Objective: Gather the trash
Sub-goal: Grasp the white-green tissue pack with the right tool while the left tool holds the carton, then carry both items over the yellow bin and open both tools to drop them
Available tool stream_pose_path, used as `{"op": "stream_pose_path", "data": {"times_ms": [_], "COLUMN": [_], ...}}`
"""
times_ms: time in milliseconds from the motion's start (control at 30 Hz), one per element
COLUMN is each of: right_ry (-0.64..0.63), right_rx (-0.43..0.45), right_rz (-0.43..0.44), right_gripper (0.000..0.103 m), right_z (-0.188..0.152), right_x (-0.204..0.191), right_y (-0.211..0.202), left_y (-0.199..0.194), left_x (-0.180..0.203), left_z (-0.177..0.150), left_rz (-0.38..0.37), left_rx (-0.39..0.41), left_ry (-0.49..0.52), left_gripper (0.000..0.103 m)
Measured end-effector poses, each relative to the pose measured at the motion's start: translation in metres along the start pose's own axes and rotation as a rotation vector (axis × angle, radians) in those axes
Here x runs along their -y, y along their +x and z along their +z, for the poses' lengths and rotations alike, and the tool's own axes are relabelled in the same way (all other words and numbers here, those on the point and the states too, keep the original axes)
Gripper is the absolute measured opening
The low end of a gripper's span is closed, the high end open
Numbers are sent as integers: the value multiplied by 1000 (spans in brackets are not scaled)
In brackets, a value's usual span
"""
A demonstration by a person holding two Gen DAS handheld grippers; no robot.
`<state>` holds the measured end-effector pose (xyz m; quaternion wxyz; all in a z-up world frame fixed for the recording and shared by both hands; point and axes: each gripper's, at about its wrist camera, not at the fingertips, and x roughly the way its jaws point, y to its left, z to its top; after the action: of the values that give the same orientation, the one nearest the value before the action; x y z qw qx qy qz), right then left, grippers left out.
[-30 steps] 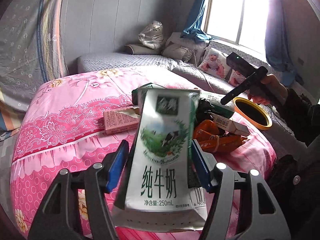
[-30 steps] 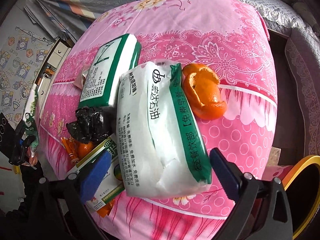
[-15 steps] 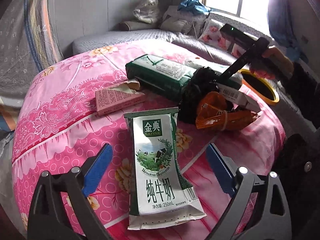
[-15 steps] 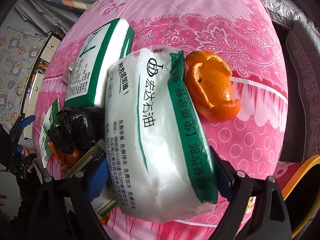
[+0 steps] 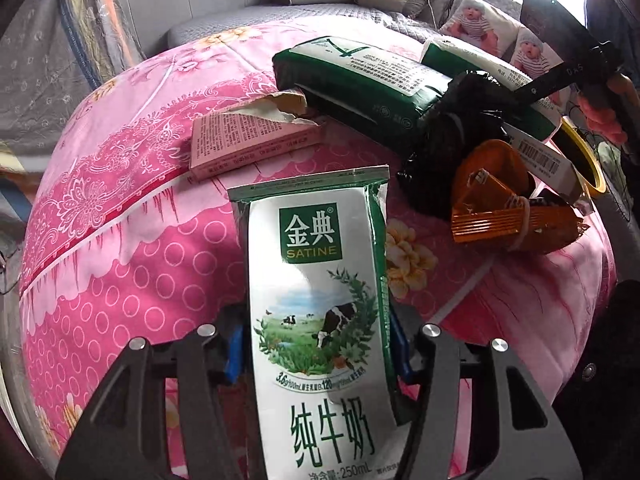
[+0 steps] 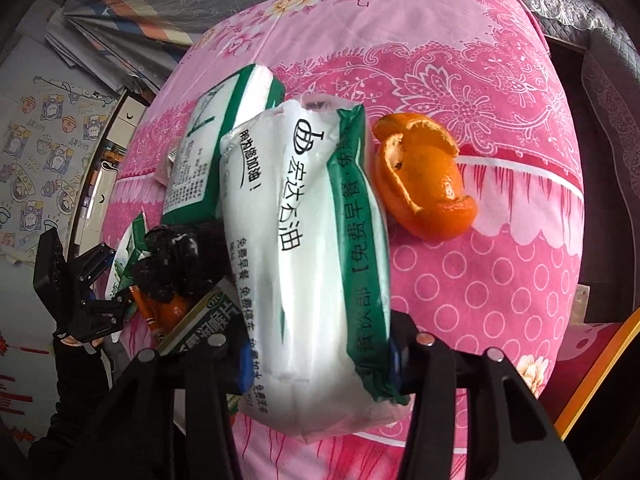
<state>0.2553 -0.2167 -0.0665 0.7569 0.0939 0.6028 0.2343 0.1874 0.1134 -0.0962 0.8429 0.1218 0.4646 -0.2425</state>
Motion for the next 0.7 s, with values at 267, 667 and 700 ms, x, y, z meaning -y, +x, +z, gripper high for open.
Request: {"op": "stream_pose_path", "data": {"times_ms": [267, 667, 700], "right_ry": [-33, 38, 50], "right_rx": [127, 355, 372], "right_rz": [216, 273, 275], "right_gripper": [45, 45, 45], "right_z": [-35, -93, -98], "right_x": [-7, 12, 19], "right_y": [-68, -131, -136], "left_y": [-85, -127, -124], "left_x": [-7, 81, 92], "left_z": [-11, 52, 59], "left_rz": [25, 90, 85], "left_rx": [259, 496, 505], "left_ry": [-124, -134, -125], "left_gripper": [52, 52, 52]}}
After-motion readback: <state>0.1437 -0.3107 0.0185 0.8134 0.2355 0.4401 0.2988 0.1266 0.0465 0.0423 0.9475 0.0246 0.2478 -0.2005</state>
